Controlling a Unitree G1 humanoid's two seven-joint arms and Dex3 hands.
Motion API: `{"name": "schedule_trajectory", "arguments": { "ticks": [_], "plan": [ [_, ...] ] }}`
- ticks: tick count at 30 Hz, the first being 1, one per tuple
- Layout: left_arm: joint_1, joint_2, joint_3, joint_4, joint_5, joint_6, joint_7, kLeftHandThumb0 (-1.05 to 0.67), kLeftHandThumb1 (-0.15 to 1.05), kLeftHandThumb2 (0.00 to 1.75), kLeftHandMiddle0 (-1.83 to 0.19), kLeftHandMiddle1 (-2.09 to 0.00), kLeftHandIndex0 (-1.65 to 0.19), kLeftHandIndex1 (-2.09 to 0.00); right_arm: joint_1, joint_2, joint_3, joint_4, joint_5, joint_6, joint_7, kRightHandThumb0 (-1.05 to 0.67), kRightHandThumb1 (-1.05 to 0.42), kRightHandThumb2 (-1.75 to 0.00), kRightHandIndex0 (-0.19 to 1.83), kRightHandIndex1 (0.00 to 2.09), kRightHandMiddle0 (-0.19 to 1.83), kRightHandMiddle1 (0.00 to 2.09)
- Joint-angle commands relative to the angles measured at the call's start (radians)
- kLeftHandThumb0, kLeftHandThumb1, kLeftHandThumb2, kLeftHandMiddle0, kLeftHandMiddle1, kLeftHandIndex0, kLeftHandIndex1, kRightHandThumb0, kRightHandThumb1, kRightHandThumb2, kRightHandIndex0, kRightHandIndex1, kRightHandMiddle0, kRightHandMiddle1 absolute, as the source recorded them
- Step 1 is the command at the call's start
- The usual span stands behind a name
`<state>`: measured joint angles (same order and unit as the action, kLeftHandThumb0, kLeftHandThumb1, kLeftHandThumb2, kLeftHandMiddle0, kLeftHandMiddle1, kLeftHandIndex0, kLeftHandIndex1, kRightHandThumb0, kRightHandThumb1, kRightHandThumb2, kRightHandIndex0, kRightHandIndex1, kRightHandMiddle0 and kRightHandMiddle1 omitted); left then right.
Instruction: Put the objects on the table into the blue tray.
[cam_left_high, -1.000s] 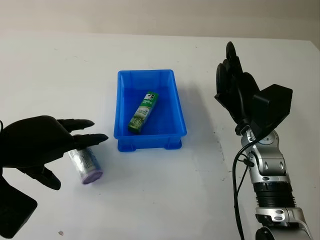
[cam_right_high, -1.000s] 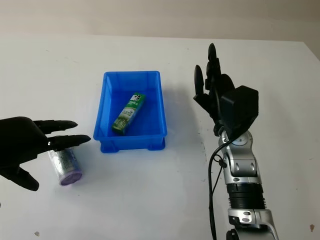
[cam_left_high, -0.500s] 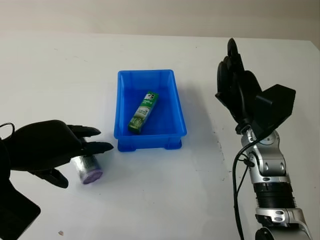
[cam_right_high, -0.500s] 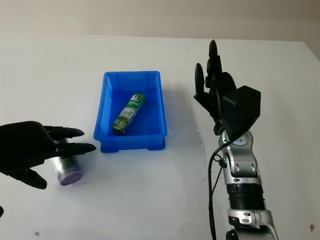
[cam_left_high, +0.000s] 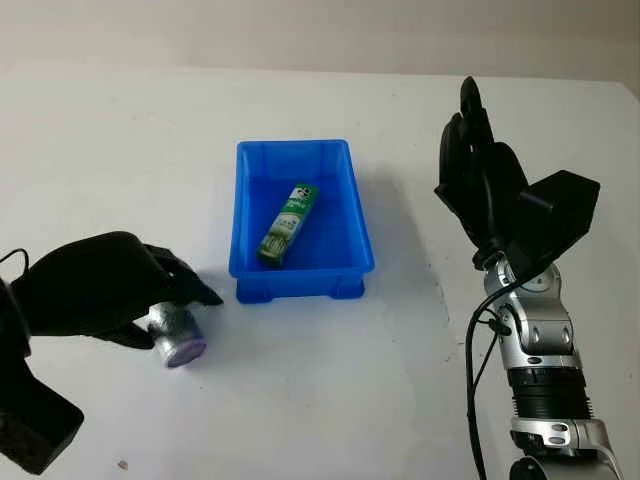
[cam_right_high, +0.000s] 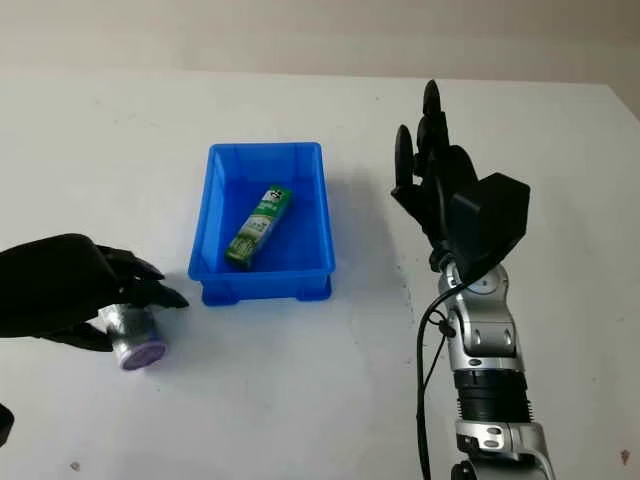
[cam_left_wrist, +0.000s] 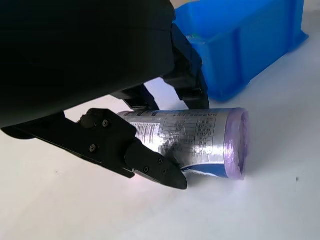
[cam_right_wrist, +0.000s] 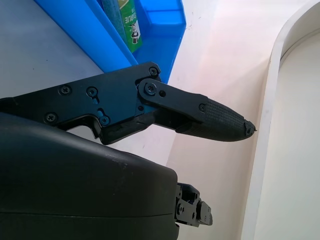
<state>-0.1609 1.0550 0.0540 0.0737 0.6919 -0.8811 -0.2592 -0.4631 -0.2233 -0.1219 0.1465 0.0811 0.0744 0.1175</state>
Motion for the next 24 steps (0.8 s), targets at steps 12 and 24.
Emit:
{"name": "schedule_trajectory", "arguments": {
  "ticks": [12,24],
  "plan": [
    [0.061,-0.060,-0.104,0.090,0.118,-0.004,0.150,-0.33,0.86,0.06,-0.17,-2.04,-0.22,-1.48,-0.002,-0.008,-0.009,-0.019,0.003,-0.009,0.012,-0.76,-1.05,-0.71,-0.19,0.00,-0.19,0.00],
    [0.093,-0.053,-0.130,0.128,0.267,0.072,0.315,-0.57,1.05,0.24,-1.52,-2.09,-0.56,-2.09,-0.005,-0.004,-0.014,-0.010,0.011,-0.013,0.015,-0.74,-1.05,-0.71,-0.19,0.00,-0.19,0.00]
  ]
}}
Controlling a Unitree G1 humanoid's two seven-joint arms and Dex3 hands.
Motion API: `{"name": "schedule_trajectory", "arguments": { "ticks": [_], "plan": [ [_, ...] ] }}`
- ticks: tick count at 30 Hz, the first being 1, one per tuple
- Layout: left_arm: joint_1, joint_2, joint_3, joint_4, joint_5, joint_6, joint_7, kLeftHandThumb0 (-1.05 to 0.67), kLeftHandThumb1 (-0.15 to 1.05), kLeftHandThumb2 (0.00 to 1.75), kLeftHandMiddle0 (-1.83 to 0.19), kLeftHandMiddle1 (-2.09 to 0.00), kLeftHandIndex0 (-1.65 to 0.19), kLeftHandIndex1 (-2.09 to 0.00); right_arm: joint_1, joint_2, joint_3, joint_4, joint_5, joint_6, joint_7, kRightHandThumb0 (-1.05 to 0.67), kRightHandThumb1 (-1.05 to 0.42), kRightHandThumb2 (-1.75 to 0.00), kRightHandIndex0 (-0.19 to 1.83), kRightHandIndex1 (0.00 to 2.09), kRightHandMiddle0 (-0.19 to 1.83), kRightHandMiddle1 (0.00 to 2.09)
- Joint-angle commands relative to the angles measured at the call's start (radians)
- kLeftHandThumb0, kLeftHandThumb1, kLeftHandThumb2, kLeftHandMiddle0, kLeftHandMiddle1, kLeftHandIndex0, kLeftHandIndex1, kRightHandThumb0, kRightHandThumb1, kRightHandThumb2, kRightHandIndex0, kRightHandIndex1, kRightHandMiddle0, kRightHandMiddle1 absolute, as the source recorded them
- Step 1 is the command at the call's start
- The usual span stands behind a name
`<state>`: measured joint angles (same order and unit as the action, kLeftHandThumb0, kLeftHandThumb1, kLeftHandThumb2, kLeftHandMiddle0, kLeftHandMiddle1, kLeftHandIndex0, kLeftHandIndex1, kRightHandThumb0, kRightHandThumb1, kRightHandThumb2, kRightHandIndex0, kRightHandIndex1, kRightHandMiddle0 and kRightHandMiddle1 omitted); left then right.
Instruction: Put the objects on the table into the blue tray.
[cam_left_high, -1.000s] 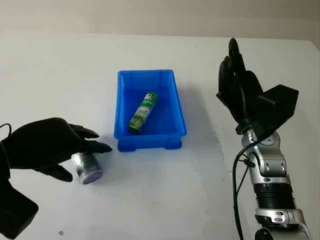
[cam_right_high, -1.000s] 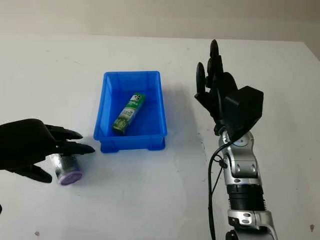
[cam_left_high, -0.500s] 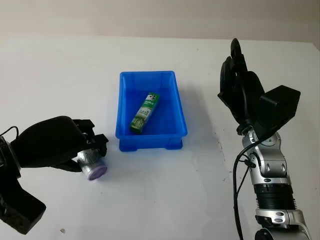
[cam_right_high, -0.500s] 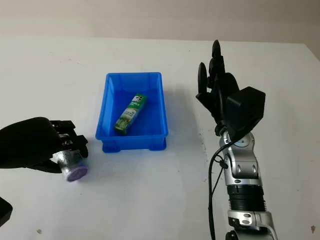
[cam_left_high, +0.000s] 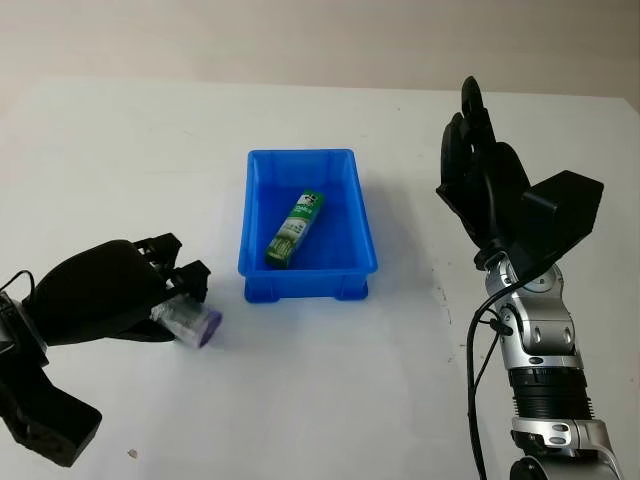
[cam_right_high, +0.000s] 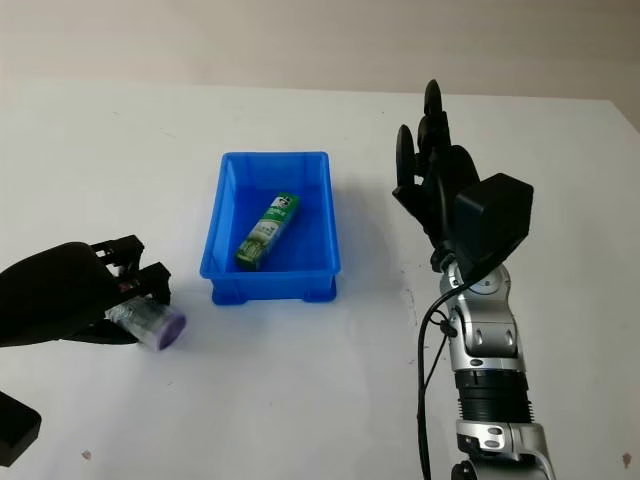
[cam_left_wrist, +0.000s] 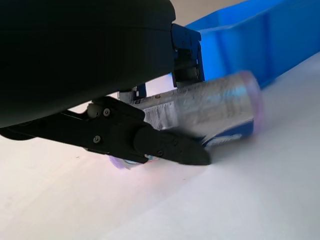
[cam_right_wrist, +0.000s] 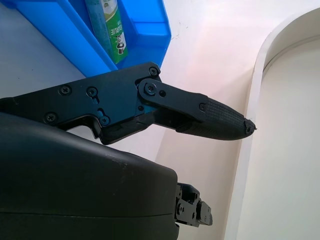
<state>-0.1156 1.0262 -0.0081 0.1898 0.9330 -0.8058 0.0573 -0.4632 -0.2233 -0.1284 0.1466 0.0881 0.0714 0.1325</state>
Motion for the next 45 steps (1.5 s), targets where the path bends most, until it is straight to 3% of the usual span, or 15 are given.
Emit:
{"name": "schedule_trajectory", "arguments": {
  "ticks": [1,5,8,11,16,19,21,25,30,35,38,41,42,44,45],
  "plan": [
    [0.049,-0.021,-0.066,0.007,0.031,0.006,0.009,-0.58,1.05,0.25,-1.59,-2.09,-0.63,-2.09,-0.005,-0.005,-0.006,-0.008,0.002,-0.013,0.002,-0.74,-1.05,-0.71,-0.19,0.00,-0.19,0.00],
    [0.045,-0.009,-0.047,-0.006,0.023,0.033,0.047,-0.54,1.05,0.24,-1.51,-2.09,-0.42,-2.09,-0.003,-0.004,-0.004,-0.006,0.005,-0.013,0.010,-0.73,-1.05,-0.73,-0.19,0.00,-0.19,0.00],
    [0.028,0.012,-0.040,-0.012,0.063,0.046,0.117,-0.51,1.05,0.24,-1.32,-2.09,-0.35,-2.09,-0.002,-0.002,-0.006,-0.006,0.011,-0.011,0.016,-0.72,-1.05,-0.73,-0.19,0.00,-0.19,0.00],
    [0.019,0.029,-0.024,-0.021,0.075,0.071,0.155,-0.50,1.05,0.24,-1.27,-2.09,-0.35,-2.09,-0.001,0.001,-0.005,-0.004,0.014,-0.013,0.020,-0.71,-1.05,-0.73,-0.19,0.00,-0.19,0.00],
    [-0.005,0.075,0.031,-0.052,0.064,0.136,0.171,-0.48,1.05,0.25,-1.02,-2.09,-0.24,-2.09,0.000,0.006,-0.003,-0.003,0.015,-0.013,0.023,-0.70,-1.05,-0.74,-0.19,0.00,-0.19,0.00],
    [-0.039,0.105,0.073,-0.074,0.056,0.197,0.160,-0.46,1.05,0.34,-0.96,-2.09,-0.18,-2.09,0.000,0.008,-0.003,-0.004,0.015,-0.009,0.024,-0.70,-1.05,-0.74,-0.19,0.00,-0.19,0.00],
    [-0.058,0.129,0.097,-0.096,0.044,0.242,0.118,-0.47,1.05,0.45,-0.81,-2.09,-0.09,-2.09,-0.001,0.008,-0.002,-0.005,0.016,-0.005,0.026,-0.71,-1.05,-0.73,-0.19,0.00,-0.19,0.00],
    [-0.141,0.163,0.132,-0.108,0.027,0.306,0.091,-0.49,1.05,0.42,-0.63,-2.09,-0.12,-2.09,0.001,0.011,-0.002,-0.009,0.016,0.004,0.022,-0.70,-1.05,-0.73,-0.19,0.00,-0.19,0.00],
    [-0.294,0.174,0.094,-0.068,0.068,0.362,0.107,-0.49,1.05,0.31,-0.66,-2.09,-0.15,-2.08,0.005,0.012,-0.001,-0.015,0.016,0.008,0.021,-0.74,-1.05,-0.70,-0.19,0.00,-0.19,0.00],
    [-0.450,0.153,0.024,-0.011,0.096,0.351,0.147,-0.53,1.05,0.29,-0.70,-2.09,-0.17,-2.07,0.002,0.009,0.004,0.000,0.005,-0.005,0.019,-0.74,-1.05,-0.71,-0.19,0.00,-0.19,0.00],
    [-0.545,0.119,-0.032,0.011,0.118,0.348,0.161,-0.52,1.05,0.29,-0.71,-2.09,-0.20,-2.09,-0.003,0.010,0.005,0.012,-0.001,-0.016,0.019,-0.74,-1.05,-0.71,-0.19,0.00,-0.19,0.00],
    [-0.639,0.057,-0.089,0.032,0.073,0.307,0.124,-0.52,1.05,0.23,-0.78,-2.09,-0.25,-1.90,-0.004,0.012,0.003,0.014,0.007,-0.011,0.024,-0.73,-1.05,-0.72,-0.19,0.00,-0.19,0.00],
    [-0.664,0.034,-0.107,0.034,0.057,0.296,0.102,-0.52,1.05,0.19,-0.77,-2.09,-0.29,-1.75,-0.002,0.012,0.001,0.010,0.011,-0.008,0.026,-0.72,-1.05,-0.72,-0.19,0.00,-0.19,0.00],
    [-0.699,-0.008,-0.134,0.021,0.025,0.296,0.036,-0.52,1.05,0.17,-0.75,-2.09,-0.32,-1.74,0.002,0.012,-0.003,0.005,0.018,-0.007,0.030,-0.72,-1.05,-0.72,-0.19,0.00,-0.19,0.00],
    [-0.717,-0.041,-0.146,0.014,-0.027,0.292,-0.021,-0.52,1.05,0.19,-0.79,-2.09,-0.36,-1.95,0.003,0.011,-0.005,0.004,0.021,-0.007,0.032,-0.72,-1.05,-0.72,-0.19,0.00,-0.19,0.00]
  ]
}}
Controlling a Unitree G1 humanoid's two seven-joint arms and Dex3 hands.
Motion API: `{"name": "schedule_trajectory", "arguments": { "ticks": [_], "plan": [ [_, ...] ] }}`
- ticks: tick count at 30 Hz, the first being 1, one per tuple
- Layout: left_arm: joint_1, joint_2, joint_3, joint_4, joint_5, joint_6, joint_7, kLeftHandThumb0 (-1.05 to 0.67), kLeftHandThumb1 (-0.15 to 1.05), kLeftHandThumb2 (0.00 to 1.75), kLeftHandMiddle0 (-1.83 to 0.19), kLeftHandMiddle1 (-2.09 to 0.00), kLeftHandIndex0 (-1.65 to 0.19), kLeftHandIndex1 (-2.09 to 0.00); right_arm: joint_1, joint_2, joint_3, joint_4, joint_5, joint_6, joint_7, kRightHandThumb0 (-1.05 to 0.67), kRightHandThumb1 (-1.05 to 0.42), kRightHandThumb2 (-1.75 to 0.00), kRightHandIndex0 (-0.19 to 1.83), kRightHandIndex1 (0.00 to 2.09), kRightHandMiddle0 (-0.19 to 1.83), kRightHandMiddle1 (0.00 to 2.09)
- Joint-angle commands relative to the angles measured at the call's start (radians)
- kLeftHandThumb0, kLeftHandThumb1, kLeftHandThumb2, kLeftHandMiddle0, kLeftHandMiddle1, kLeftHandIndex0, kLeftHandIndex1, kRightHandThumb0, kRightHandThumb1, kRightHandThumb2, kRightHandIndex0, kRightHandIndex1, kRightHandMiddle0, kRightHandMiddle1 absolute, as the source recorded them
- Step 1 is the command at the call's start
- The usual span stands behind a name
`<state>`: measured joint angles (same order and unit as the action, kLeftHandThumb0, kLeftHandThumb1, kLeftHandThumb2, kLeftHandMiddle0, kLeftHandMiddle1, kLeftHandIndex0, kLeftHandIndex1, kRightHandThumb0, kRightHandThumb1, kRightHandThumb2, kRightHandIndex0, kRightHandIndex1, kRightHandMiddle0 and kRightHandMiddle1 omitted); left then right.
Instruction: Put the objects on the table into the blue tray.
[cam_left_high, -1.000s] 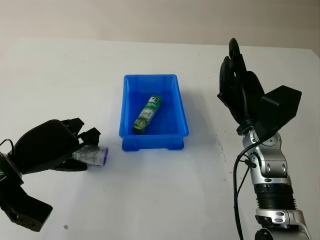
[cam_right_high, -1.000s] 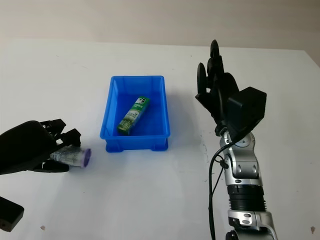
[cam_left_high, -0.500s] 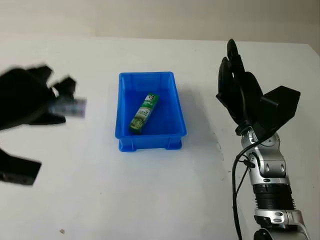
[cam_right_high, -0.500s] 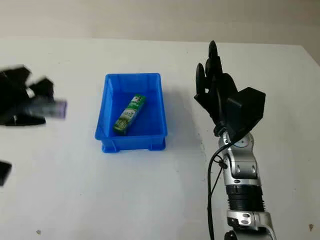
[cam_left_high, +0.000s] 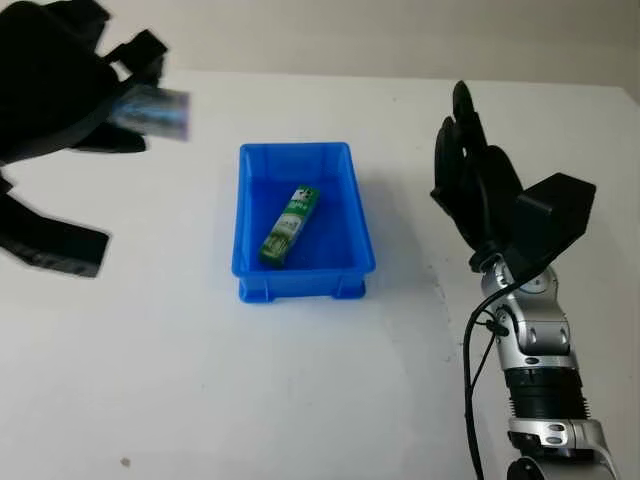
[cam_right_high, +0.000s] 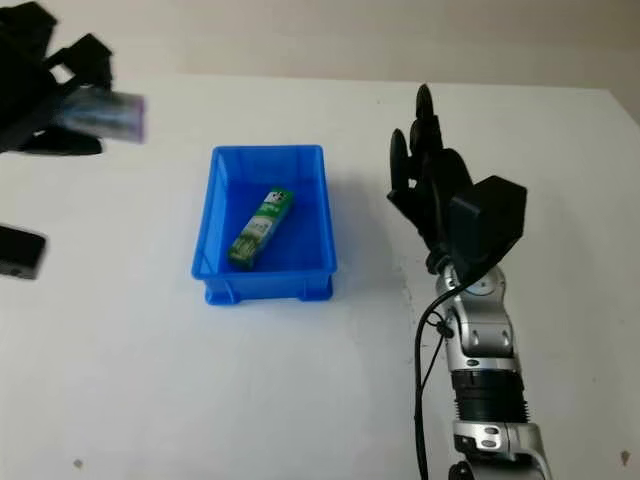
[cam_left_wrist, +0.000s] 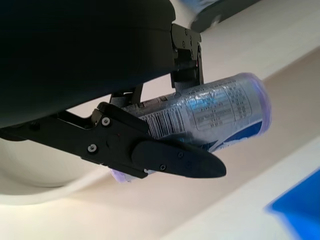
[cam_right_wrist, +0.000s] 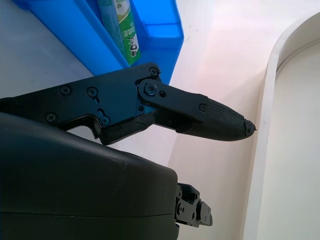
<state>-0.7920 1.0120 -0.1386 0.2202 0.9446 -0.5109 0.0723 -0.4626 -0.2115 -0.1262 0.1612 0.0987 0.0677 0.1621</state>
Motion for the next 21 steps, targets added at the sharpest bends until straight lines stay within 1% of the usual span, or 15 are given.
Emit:
{"name": "schedule_trajectory", "arguments": {
  "ticks": [1,2,4,7,9,10,13,15,18,21],
  "plan": [
    [-0.054,-0.063,-0.023,-0.023,-0.091,-0.002,-0.086,-0.50,1.05,0.20,-0.81,-2.09,-0.43,-2.02,0.004,-0.002,-0.010,-0.012,0.013,-0.005,0.004,-0.72,-1.05,-0.72,-0.19,0.00,-0.19,0.00],
    [-0.063,-0.100,-0.029,-0.028,-0.138,-0.001,-0.121,-0.51,1.05,0.22,-0.82,-2.09,-0.51,-2.06,0.005,-0.004,-0.011,-0.010,0.015,-0.008,0.006,-0.71,-1.05,-0.72,-0.19,0.00,-0.19,0.00],
    [-0.069,-0.163,-0.036,-0.047,-0.183,0.019,-0.156,-0.52,1.05,0.26,-0.88,-2.09,-0.61,-2.09,0.006,-0.006,-0.012,-0.009,0.014,-0.012,0.006,-0.72,-1.05,-0.72,-0.19,0.00,-0.19,0.00],
    [-0.072,-0.241,-0.049,-0.066,-0.194,0.049,-0.167,-0.49,1.05,0.27,-0.95,-2.09,-0.54,-2.09,0.007,-0.004,-0.011,-0.011,0.011,-0.009,-0.001,-0.73,-1.05,-0.72,-0.19,0.00,-0.19,0.00],
    [-0.080,-0.281,-0.061,-0.060,-0.177,0.048,-0.143,-0.48,1.05,0.28,-1.02,-2.09,-0.58,-2.09,0.008,-0.001,-0.011,-0.014,0.011,-0.004,-0.008,-0.73,-1.05,-0.71,-0.19,0.00,-0.19,0.00],
    [-0.086,-0.295,-0.070,-0.053,-0.163,0.044,-0.131,-0.48,1.05,0.30,-1.09,-2.09,-0.65,-2.09,0.008,0.000,-0.011,-0.014,0.013,-0.006,-0.008,-0.73,-1.05,-0.71,-0.19,0.00,-0.19,0.00],
    [-0.118,-0.320,-0.105,-0.015,-0.122,0.015,-0.109,-0.49,1.05,0.33,-1.19,-2.09,-0.71,-2.09,0.010,-0.002,-0.010,-0.016,0.014,-0.007,-0.010,-0.72,-1.05,-0.71,-0.19,0.00,-0.19,0.00],
    [-0.135,-0.332,-0.125,0.009,-0.125,-0.010,-0.127,-0.46,1.05,0.30,-1.22,-2.09,-0.75,-2.09,0.012,-0.005,-0.011,-0.015,0.011,-0.004,-0.011,-0.73,-1.05,-0.71,-0.19,0.00,-0.19,0.00],
    [-0.151,-0.343,-0.158,0.028,-0.124,-0.034,-0.167,-0.46,1.05,0.27,-1.19,-2.09,-0.70,-2.09,0.012,-0.009,-0.011,-0.014,0.004,0.001,-0.019,-0.73,-1.05,-0.71,-0.19,0.00,-0.19,0.00],
    [-0.161,-0.354,-0.199,0.052,-0.092,-0.018,-0.229,-0.49,1.05,0.31,-1.13,-2.09,-0.61,-2.09,0.011,-0.007,-0.010,-0.017,0.002,0.005,-0.025,-0.73,-1.05,-0.71,-0.19,0.00,-0.19,0.00]
  ]
}}
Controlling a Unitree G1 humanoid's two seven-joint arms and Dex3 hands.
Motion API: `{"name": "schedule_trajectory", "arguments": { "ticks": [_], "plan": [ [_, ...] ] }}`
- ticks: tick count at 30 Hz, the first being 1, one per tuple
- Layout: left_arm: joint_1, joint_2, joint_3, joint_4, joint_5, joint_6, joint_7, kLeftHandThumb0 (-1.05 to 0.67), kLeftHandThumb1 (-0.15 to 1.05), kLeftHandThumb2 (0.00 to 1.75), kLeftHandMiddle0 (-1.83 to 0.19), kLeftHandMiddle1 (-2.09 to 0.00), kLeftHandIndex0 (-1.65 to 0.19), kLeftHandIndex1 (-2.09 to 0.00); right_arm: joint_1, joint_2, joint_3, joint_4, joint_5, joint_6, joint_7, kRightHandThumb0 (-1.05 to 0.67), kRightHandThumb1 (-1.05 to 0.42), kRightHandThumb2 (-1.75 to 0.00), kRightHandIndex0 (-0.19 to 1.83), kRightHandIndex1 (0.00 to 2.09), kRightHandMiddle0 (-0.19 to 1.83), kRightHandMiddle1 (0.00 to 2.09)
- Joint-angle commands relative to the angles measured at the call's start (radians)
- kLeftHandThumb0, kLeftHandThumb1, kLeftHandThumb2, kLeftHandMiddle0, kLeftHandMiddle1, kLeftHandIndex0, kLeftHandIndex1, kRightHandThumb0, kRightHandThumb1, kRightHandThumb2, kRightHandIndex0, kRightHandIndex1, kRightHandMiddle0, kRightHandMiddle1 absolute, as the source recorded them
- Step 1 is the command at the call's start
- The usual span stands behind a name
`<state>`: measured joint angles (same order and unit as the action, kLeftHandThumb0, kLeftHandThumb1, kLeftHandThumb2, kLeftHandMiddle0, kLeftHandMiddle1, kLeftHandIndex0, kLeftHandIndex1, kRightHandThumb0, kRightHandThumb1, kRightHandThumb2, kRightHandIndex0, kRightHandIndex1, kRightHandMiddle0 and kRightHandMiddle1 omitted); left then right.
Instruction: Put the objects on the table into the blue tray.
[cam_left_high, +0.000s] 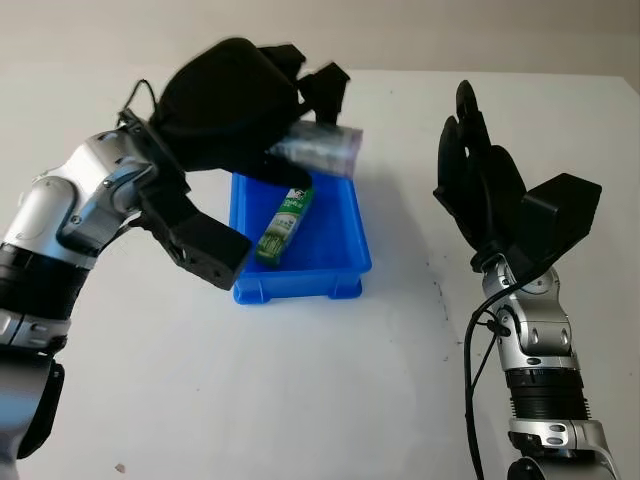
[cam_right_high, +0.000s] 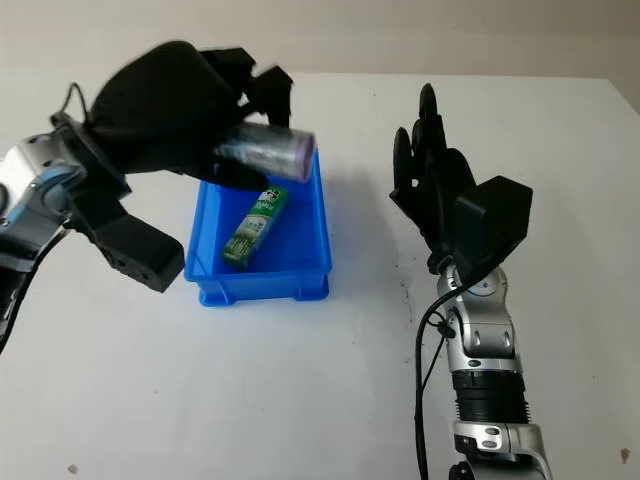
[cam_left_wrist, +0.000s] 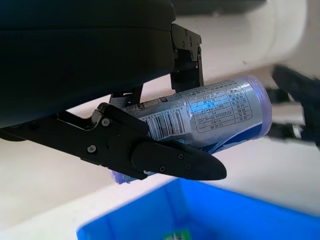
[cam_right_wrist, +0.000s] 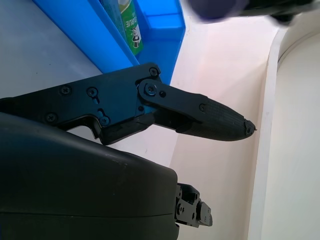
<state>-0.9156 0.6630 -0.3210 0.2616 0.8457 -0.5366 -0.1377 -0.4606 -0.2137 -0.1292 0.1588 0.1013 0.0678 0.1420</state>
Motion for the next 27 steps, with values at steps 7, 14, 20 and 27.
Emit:
{"name": "schedule_trajectory", "arguments": {
  "ticks": [7,14,20,27],
  "plan": [
    [-0.030,0.003,-0.046,-0.011,0.038,0.065,-0.182,-0.56,1.05,0.37,-0.69,-2.02,-0.26,-0.77,0.022,-0.006,-0.005,-0.032,-0.001,0.016,-0.010,-0.72,-1.05,-0.72,-0.19,0.00,-0.19,0.00],
    [-0.026,0.016,-0.037,0.008,-0.032,0.042,-0.284,-0.71,1.05,0.49,-0.21,-0.92,-0.07,-0.54,0.019,0.001,-0.003,-0.019,-0.003,0.007,-0.014,-0.71,-1.05,-0.71,-0.19,0.00,-0.19,0.00],
    [-0.021,0.027,-0.029,0.000,-0.075,0.042,-0.320,-0.84,1.05,0.62,-0.09,-0.04,0.18,-0.08,0.018,0.005,0.000,-0.014,-0.003,0.008,-0.015,-0.68,-1.05,-0.70,-0.19,0.00,-0.19,0.00],
    [-0.021,0.021,0.022,0.001,-0.209,0.062,-0.364,-0.91,1.05,0.70,0.18,0.00,0.19,0.00,0.017,0.006,0.000,-0.012,-0.006,0.003,-0.019,-0.69,-1.05,-0.70,-0.19,0.00,-0.19,0.00]
  ]
}}
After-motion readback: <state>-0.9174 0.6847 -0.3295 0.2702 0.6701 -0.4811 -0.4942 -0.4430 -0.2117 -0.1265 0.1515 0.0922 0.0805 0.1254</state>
